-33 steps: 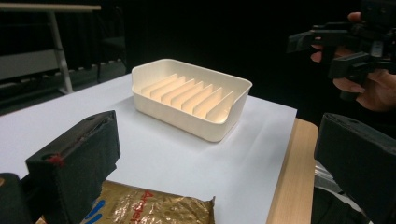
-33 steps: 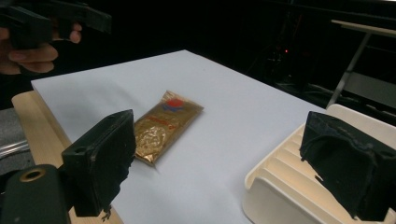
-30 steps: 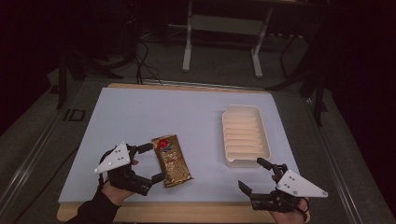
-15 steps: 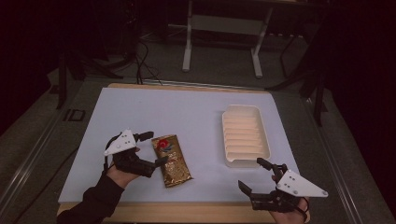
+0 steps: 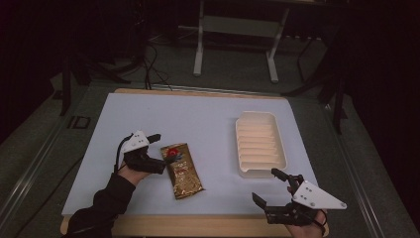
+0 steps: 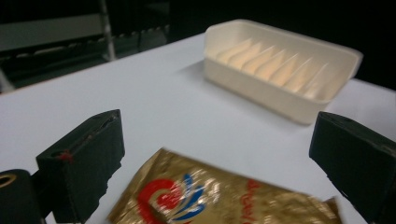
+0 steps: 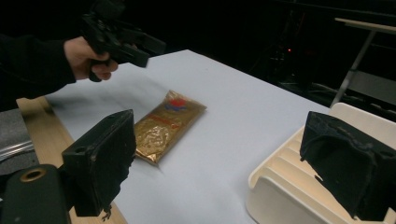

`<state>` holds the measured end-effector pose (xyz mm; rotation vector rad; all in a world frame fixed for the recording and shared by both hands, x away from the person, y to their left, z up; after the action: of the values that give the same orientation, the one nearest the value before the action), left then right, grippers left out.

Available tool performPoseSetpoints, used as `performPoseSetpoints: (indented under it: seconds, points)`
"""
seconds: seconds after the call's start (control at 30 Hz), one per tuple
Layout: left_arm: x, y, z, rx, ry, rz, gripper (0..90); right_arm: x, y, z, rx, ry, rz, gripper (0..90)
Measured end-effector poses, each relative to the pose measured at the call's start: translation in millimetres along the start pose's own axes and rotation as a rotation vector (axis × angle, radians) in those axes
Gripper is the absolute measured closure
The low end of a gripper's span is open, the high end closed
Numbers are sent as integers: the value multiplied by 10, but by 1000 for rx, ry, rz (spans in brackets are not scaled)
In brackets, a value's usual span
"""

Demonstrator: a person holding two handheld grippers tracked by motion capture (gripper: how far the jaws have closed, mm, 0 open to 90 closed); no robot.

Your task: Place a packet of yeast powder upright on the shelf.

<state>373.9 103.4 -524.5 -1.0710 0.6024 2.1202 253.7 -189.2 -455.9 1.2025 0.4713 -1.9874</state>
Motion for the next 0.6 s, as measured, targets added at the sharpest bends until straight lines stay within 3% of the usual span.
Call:
performPoseSetpoints:
  seconds: [0.13,0.17,0.3,0.33,0.4,0.6]
  points:
    - [65,-117,-90,-29,-29,16,64,6,-12,-9,-5,-2,3,105]
    - [82,-136,-109,-22,-35,19,87,6,-15,-9,-5,-3,5,105]
    - [143,-252,-155,-60,-56,34,156,10,-24,-15,-9,-4,6,105]
    - [165,-267,-167,-50,-65,37,160,13,-25,-17,-10,-4,3,105]
    - [203,-324,-185,-77,-81,35,183,14,-26,-20,-11,-6,4,105]
    - [327,-450,-280,-58,-125,80,272,24,-39,-36,-20,-11,7,105]
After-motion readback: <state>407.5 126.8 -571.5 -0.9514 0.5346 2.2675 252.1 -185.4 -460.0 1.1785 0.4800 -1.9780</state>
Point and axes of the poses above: each handheld gripper's, and its own axes: z roughly backward along the jaws, x roughly out of its underside, y roughly to its right, the point moved 10 cm from there along -z, roughly forward along the jaws, and after that the axes turned 13 degrees about -y, right-handed, at the moved point
